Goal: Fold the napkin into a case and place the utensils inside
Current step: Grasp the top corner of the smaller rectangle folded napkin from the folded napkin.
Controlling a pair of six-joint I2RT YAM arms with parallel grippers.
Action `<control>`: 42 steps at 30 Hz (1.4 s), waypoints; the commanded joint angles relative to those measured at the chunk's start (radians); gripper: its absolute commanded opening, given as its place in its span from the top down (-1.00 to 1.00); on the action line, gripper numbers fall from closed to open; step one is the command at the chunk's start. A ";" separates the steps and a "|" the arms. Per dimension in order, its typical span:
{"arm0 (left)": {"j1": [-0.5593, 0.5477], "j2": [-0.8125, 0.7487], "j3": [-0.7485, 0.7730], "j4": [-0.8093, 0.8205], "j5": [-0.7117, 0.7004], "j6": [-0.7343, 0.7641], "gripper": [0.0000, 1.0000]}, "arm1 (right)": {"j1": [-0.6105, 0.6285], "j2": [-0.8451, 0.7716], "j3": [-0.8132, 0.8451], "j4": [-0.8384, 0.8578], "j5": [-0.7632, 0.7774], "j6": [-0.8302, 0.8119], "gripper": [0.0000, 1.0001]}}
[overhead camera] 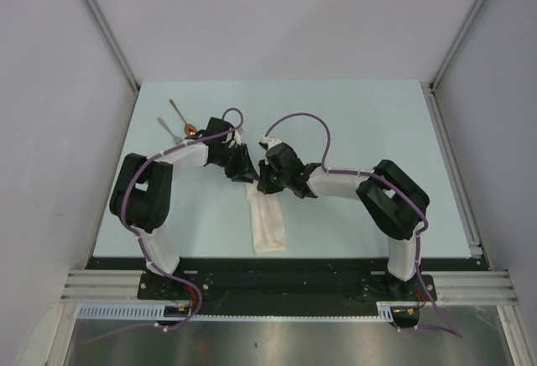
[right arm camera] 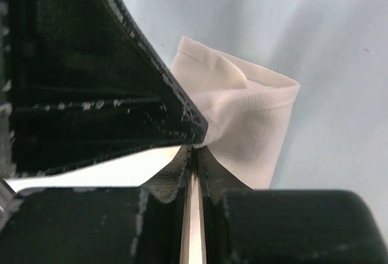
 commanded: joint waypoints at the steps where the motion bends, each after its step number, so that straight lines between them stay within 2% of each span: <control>1: -0.002 0.007 0.068 -0.037 -0.026 0.028 0.45 | -0.001 -0.071 -0.014 0.066 0.007 0.019 0.76; 2: -0.002 0.013 0.082 -0.047 -0.023 0.031 0.60 | -0.002 -0.071 -0.022 0.064 0.009 0.022 0.74; 6: 0.001 0.025 0.119 -0.063 -0.032 0.039 0.82 | -0.005 -0.083 -0.048 0.070 0.010 0.034 0.53; 10: 0.003 0.036 0.123 -0.066 -0.029 0.043 0.88 | -0.013 -0.120 -0.077 0.066 0.010 0.052 0.30; 16: 0.012 0.030 0.100 -0.042 -0.005 0.042 1.00 | -0.041 -0.190 -0.119 0.056 0.004 0.057 0.07; 21: 0.026 0.019 0.093 -0.034 0.034 0.016 1.00 | -0.031 -0.178 -0.111 0.078 0.018 0.031 0.04; 26: 0.049 0.002 0.059 0.003 0.086 -0.033 1.00 | -0.007 -0.124 -0.080 0.141 0.042 0.014 0.10; 33: 0.059 0.015 0.041 0.035 0.123 -0.049 1.00 | -0.037 -0.038 -0.053 0.225 -0.023 0.056 0.73; 36: 0.059 0.010 0.031 0.055 0.132 -0.053 0.99 | -0.045 -0.012 -0.045 0.265 -0.051 0.053 0.80; 39: 0.059 0.009 0.030 0.057 0.130 -0.050 0.84 | -0.051 0.015 -0.025 0.271 -0.060 0.048 0.90; 40: 0.059 0.006 0.028 0.054 0.126 -0.052 0.63 | -0.053 0.020 -0.021 0.274 -0.062 0.049 0.90; 42: 0.059 -0.004 0.022 0.060 0.113 -0.049 0.39 | -0.056 0.029 -0.019 0.282 -0.077 0.051 0.92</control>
